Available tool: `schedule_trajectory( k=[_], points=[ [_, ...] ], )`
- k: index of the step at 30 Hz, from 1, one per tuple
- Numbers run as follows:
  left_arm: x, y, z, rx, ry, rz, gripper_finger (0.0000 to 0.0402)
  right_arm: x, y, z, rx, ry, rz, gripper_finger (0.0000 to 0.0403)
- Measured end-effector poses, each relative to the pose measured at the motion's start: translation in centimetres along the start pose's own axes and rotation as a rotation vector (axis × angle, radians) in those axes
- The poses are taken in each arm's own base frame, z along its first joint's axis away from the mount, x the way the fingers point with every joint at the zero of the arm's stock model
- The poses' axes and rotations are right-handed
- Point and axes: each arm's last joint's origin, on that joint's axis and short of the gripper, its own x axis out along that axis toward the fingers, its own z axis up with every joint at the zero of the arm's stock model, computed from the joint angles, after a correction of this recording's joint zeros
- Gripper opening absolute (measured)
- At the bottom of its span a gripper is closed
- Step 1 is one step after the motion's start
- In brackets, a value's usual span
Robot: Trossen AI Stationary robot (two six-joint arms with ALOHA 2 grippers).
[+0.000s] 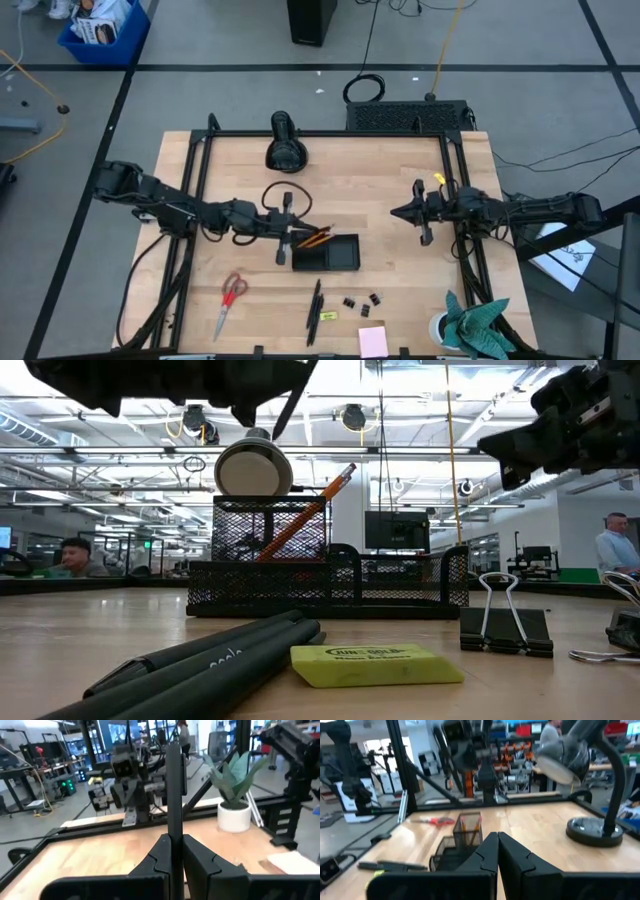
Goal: Pick and place office supplies into organizer
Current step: Put the black pen into the desk organizer
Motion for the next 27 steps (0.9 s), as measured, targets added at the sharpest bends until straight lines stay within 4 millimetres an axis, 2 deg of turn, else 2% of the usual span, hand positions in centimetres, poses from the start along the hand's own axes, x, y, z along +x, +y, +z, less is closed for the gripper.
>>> schedule_trajectory(
  k=[7, 11, 13, 20, 27],
  points=[
    [0.8, -0.3, -1.4, -0.025, 0.021, -0.025, 0.0026, -0.1, 0.1, 1.0, 0.046, -0.104, 0.012, 0.0],
    [1.1, -0.5, -3.7, -0.091, 0.088, 0.001, 0.0026, -0.2, 0.2, 1.9, 0.04, -0.193, 0.023, 0.0],
    [1.1, -0.8, -4.6, -0.115, 0.061, 0.001, 0.0026, -0.2, 0.2, 2.1, 0.041, -0.223, 0.027, 0.0],
    [-0.9, -1.6, -6.8, -0.134, 0.004, 0.067, 0.0026, -0.4, 0.3, 2.6, 0.032, -0.274, 0.032, 0.0],
    [-1.2, -1.6, -7.3, -0.163, 0.029, 0.111, 0.0026, -0.5, 0.3, 3.2, 0.019, -0.334, 0.038, 0.0]
  ],
)
